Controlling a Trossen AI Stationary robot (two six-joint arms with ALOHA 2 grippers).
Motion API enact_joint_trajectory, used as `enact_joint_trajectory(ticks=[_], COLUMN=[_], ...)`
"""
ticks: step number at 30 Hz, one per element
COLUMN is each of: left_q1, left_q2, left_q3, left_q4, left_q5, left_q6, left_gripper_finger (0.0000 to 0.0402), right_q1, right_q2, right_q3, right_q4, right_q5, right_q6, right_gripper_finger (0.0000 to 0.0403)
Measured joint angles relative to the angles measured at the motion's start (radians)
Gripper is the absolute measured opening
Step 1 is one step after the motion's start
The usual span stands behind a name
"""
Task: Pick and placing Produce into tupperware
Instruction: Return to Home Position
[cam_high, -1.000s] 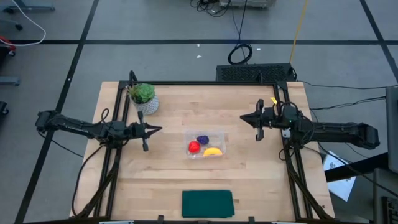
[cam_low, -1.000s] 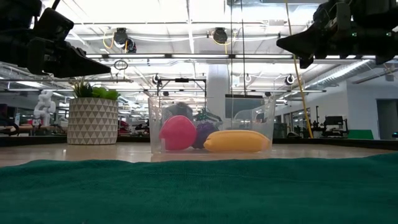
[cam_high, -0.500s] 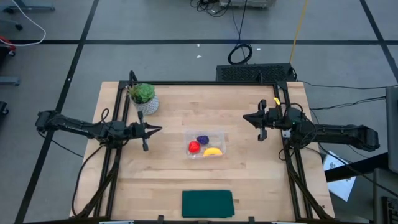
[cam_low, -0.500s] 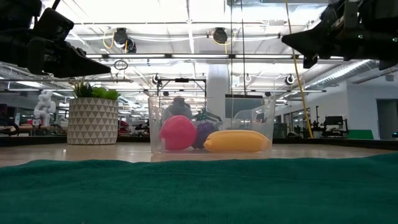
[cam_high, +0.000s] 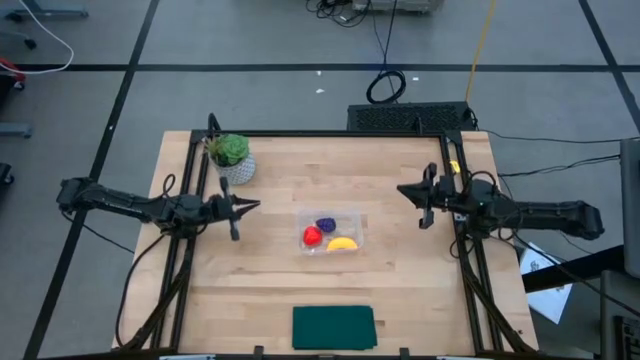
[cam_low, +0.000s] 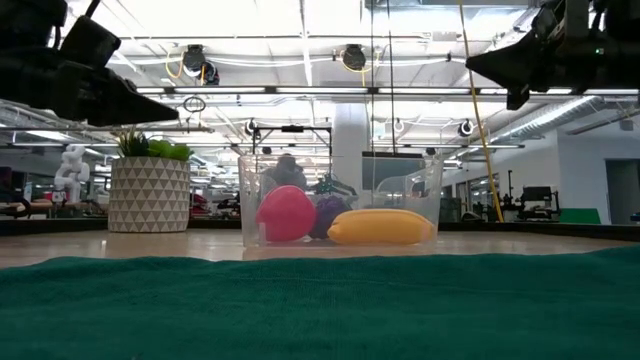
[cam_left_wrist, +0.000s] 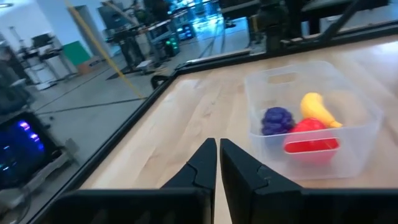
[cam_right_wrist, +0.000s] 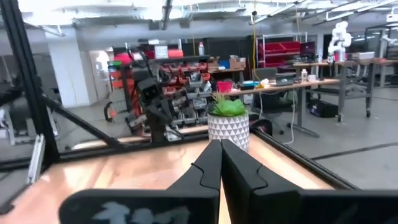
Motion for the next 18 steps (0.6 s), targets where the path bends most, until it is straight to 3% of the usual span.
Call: enact_joint_trajectory(ticks=[9,18], left_q1=[0.000,0.000], left_q2=[0.000,0.000], left_q3=[0.000,0.000], left_q4=[-0.001,0.003], left_q5=[-0.017,-0.016], left_q6=[-0.008,0.014], left_gripper_finger=[0.0026,0.0026], right_q1=[0.164,0.171], right_q2=[-0.026,-0.089], right_q3=[0.000,0.000], right_q4=[-0.073,-0.074], right_q5=[0.131,0.048], right_q6=[-0.104,-0.140], right_gripper_finger=[0.0000,0.0000])
